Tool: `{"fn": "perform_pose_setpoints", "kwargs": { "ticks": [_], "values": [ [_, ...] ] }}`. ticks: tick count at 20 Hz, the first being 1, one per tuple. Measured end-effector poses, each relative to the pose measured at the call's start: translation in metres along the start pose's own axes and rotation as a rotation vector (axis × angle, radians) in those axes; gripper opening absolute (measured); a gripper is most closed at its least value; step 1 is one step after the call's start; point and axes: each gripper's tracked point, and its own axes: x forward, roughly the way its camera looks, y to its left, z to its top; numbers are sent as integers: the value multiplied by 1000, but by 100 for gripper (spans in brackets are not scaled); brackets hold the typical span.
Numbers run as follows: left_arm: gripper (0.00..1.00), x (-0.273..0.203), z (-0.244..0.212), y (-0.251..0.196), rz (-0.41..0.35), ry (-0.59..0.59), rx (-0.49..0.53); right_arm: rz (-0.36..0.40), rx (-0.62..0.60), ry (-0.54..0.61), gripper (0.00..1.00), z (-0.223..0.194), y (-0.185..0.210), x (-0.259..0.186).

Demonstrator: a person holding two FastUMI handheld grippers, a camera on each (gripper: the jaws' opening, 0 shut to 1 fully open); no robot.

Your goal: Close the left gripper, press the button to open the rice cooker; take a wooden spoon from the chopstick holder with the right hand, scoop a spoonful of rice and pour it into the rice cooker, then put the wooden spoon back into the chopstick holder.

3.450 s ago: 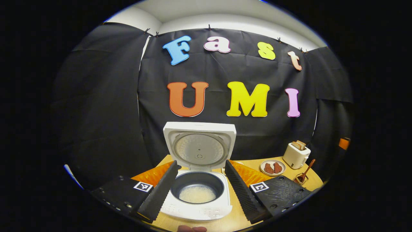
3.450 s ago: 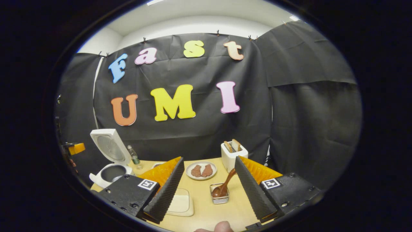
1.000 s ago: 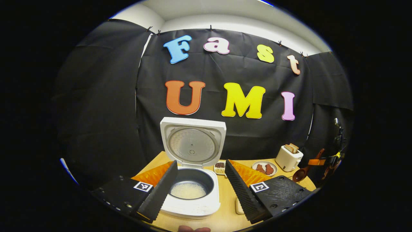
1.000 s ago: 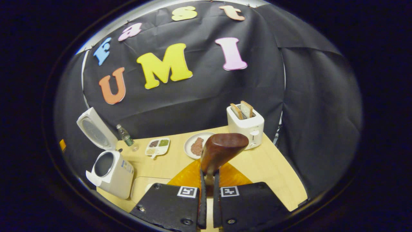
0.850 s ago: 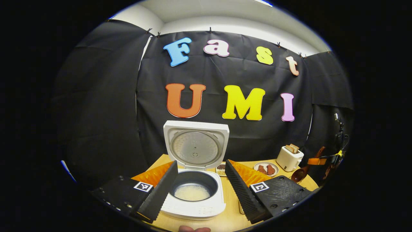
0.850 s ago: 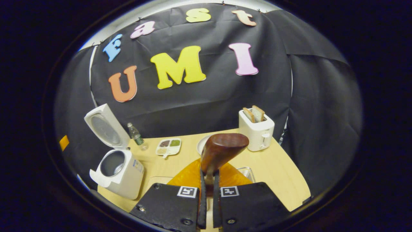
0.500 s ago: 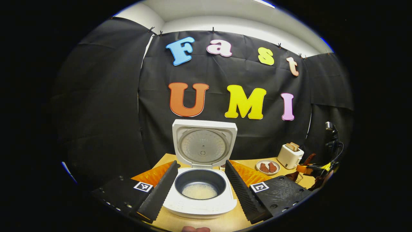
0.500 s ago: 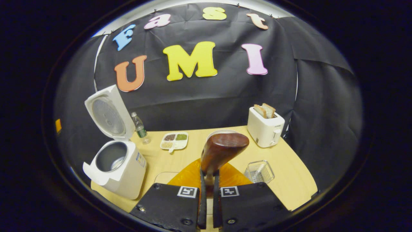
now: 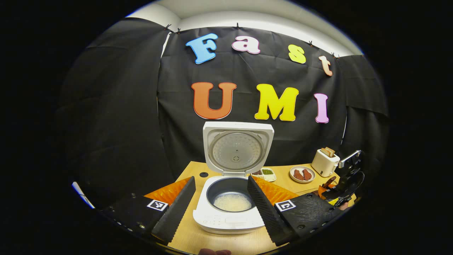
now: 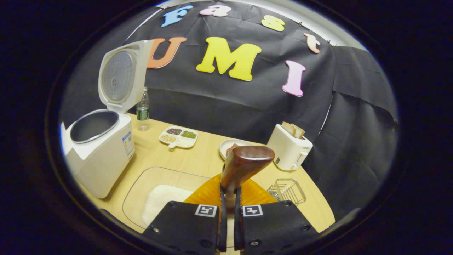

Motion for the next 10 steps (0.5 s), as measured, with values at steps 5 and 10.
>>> {"fn": "perform_pose_setpoints", "kwargs": {
  "ticks": [5, 10],
  "values": [
    [95, -5, -7, 5, 7, 14, 6, 154, 131, 26, 13, 0, 46, 5],
    [95, -11, -12, 16, 38, 20, -13, 321, 368, 137, 13, -2, 70, -3]
  ]
}}
